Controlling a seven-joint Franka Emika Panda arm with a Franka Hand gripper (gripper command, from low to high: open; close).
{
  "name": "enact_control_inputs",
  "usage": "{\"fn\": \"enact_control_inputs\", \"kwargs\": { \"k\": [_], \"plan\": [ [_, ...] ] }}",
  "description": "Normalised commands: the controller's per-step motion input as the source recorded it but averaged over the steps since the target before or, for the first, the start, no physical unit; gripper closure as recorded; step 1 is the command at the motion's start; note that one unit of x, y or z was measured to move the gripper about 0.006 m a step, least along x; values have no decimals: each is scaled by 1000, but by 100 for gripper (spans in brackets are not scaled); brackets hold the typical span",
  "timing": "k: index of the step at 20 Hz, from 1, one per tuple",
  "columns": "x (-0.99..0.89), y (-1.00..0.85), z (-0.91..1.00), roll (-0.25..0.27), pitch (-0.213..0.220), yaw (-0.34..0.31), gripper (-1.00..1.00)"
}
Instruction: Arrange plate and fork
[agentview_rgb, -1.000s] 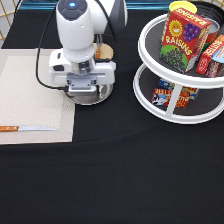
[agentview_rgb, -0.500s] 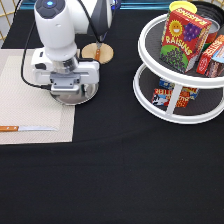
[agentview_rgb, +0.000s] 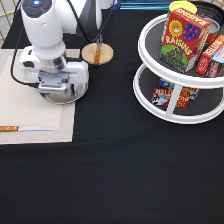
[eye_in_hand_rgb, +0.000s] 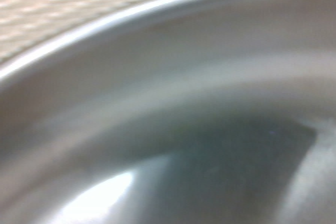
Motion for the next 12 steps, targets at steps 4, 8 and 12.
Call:
{"fn": "enact_control_inputs", "kwargs": {
  "k": [4, 8, 12],
  "plan": [
    [502, -811, 50, 36, 39, 0, -100],
    [569, -812, 83, 39, 20, 0, -100],
    [647, -772, 58, 51, 29, 2, -100]
  ]
}}
